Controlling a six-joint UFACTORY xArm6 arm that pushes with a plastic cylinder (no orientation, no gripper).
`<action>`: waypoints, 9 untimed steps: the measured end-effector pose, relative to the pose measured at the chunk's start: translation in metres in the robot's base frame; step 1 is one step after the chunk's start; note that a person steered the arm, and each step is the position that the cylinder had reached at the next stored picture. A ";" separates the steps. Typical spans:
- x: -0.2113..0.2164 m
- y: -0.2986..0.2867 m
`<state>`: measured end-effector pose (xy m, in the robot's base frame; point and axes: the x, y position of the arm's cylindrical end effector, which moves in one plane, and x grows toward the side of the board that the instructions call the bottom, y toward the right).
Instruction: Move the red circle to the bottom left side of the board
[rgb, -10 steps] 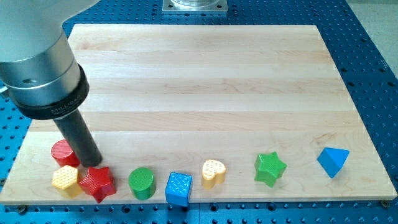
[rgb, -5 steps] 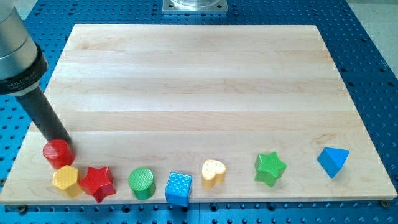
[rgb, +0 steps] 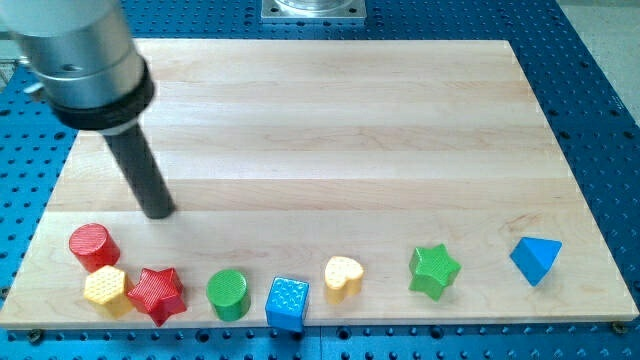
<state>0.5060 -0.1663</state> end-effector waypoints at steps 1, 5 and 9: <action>0.022 -0.020; 0.056 -0.083; -0.020 -0.041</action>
